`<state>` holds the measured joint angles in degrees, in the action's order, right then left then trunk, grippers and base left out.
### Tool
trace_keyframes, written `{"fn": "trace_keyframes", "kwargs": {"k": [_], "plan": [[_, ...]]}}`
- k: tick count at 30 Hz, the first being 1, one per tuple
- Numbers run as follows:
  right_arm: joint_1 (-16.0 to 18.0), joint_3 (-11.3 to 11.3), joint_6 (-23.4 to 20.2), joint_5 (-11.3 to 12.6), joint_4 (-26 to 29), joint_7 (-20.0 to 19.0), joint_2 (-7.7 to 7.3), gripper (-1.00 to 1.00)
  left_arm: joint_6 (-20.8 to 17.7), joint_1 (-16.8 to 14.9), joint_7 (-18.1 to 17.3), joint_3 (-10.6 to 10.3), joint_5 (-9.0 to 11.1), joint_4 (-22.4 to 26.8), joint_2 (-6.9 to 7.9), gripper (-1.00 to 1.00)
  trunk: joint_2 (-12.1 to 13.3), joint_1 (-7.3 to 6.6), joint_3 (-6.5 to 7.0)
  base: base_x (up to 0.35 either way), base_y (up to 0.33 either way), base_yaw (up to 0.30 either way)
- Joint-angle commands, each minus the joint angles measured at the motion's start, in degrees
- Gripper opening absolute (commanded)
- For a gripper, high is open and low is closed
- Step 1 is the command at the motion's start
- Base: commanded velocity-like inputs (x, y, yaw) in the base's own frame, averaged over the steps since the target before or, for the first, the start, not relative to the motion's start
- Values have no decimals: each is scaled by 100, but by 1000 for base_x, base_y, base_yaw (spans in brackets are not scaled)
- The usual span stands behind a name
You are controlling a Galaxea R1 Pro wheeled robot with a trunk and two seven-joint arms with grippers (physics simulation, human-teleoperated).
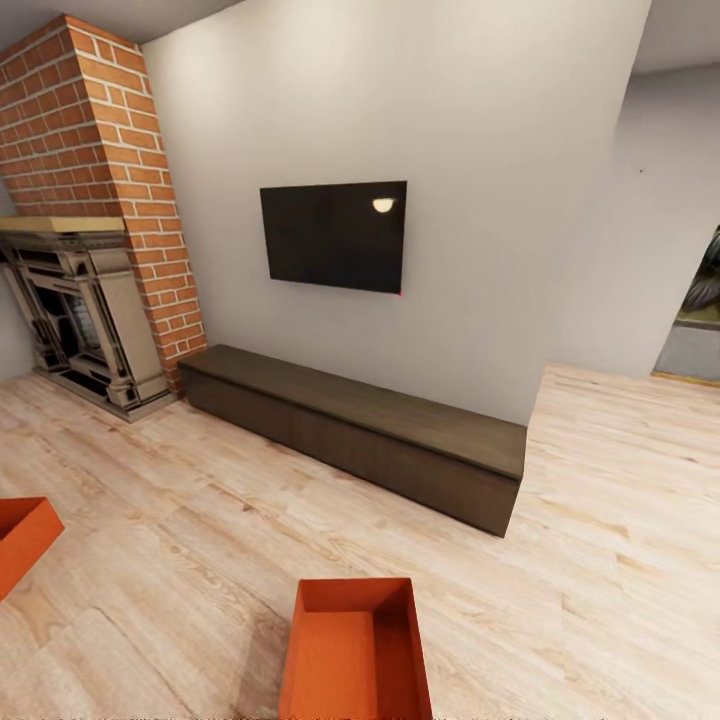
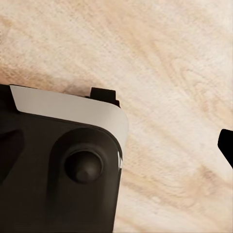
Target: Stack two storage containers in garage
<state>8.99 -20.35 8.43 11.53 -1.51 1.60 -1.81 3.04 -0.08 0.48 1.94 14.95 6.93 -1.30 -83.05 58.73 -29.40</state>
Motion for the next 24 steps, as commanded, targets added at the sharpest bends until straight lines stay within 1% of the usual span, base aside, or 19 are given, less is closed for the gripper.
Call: {"fn": "trace_keyframes", "kwargs": {"k": [1, 8, 24], "plan": [[6, -52, 33, 49, -16, 2, 5, 100, 12, -1, 5, 17, 17, 2, -2, 100, -3, 0, -14, 0, 0, -7], [6, -45, 40, 41, -16, 31, 18, 100, 12, -1, 5, 19, 17, 2, -2, 100, -3, 0, -77, 0, 0, -2], [6, -39, 36, 29, -14, -39, 14, 100, 12, -1, 5, 17, 17, 2, -2, 100, -3, 0, -224, 0, 0, 0]]}}
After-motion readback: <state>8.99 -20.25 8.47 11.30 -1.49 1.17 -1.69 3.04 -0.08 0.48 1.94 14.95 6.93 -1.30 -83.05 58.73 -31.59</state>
